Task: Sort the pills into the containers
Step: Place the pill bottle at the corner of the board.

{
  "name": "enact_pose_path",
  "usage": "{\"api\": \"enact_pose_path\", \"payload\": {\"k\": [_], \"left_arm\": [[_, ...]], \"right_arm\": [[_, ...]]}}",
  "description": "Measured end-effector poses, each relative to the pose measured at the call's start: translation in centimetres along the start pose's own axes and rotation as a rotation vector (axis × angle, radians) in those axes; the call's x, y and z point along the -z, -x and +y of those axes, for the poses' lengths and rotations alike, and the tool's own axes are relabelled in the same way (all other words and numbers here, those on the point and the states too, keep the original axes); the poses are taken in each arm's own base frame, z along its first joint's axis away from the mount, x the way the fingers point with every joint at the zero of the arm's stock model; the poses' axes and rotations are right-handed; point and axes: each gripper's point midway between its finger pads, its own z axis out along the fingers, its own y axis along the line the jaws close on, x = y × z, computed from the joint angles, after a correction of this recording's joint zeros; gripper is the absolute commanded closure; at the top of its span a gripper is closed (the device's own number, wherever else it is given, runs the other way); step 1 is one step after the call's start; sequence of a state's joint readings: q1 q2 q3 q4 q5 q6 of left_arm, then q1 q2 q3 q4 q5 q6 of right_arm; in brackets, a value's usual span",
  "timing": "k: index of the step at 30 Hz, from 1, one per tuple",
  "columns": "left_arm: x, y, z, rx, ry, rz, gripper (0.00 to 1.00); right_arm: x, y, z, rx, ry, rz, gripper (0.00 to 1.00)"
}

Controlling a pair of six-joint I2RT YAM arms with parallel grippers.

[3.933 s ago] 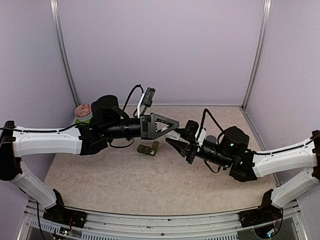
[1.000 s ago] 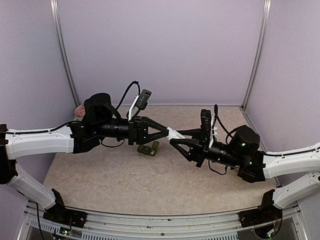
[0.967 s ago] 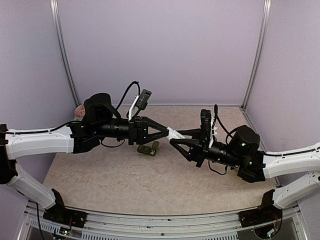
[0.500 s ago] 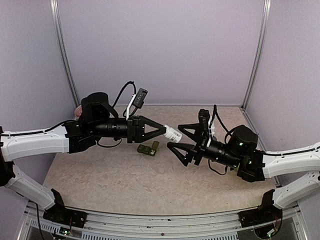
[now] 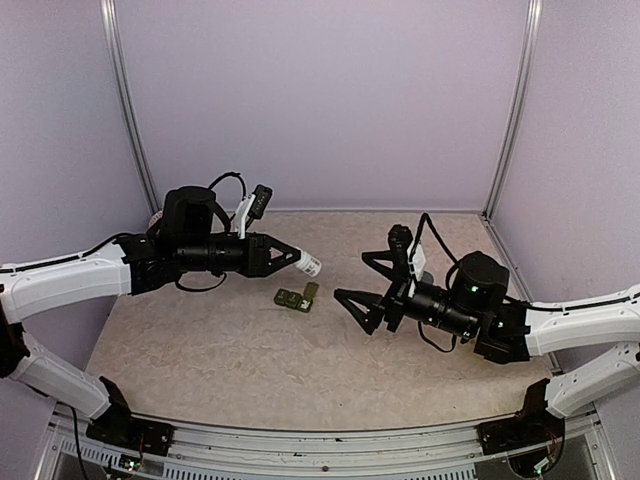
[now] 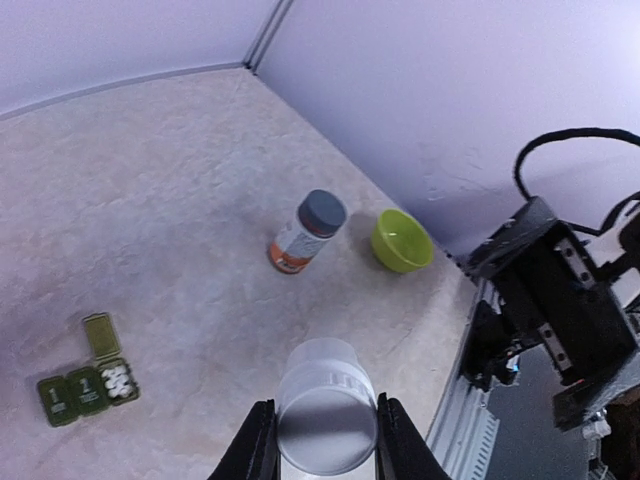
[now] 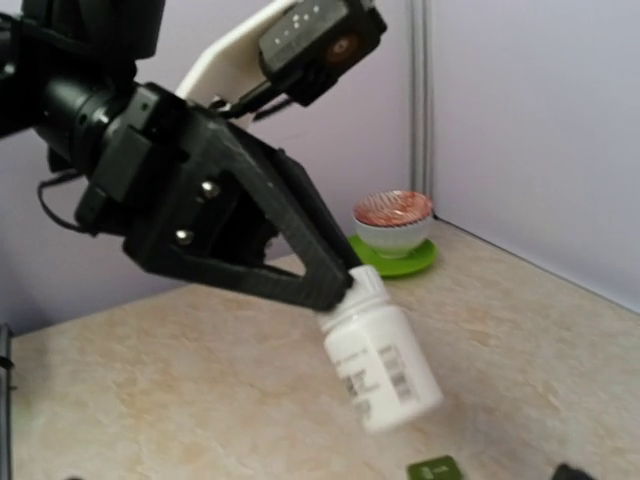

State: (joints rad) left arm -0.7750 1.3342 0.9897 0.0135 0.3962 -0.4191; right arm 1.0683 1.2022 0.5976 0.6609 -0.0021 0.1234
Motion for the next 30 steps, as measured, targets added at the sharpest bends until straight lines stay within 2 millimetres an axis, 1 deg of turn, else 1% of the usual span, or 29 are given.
{"api": "enact_pose_path", "payload": {"k": [3, 9, 12, 19, 22, 25, 30], "left_arm": [[0.5, -0.3, 2.9, 0.001, 0.117, 0.013, 0.96], [1.5, -0.9, 7.5, -0.010, 0.306, 0.038, 0.96], [1.8, -1.3, 10.1, -0.006, 0.395, 0.057, 0.96], [2.5, -2.9, 15.3, 0.047, 0.542, 0.112, 0.96], [2.5, -3.6, 16.9, 0.063, 0.591, 0.133, 0.96], [2.2, -3.6, 18.2, 0.074, 0.620, 0.146, 0.96], [1.7, -2.4, 20.7, 0.087, 0.673, 0.145, 0.96]], "right_arm": [[0.0, -0.4, -0.6, 0.013, -0.026, 0.016, 0.00], [0.0, -0.6, -1.4, 0.028, -0.059, 0.026, 0.00], [0.0, -0.6, -1.5, 0.031, -0.067, 0.026, 0.00], [0.0, -0.8, -1.6, 0.037, -0.070, 0.033, 0.00], [0.0, -0.9, -1.6, 0.042, -0.070, 0.035, 0.00], [0.0, -1.0, -1.6, 0.046, -0.070, 0.037, 0.00], [0.0, -1.0, -1.7, 0.050, -0.072, 0.038, 0.00]]}}
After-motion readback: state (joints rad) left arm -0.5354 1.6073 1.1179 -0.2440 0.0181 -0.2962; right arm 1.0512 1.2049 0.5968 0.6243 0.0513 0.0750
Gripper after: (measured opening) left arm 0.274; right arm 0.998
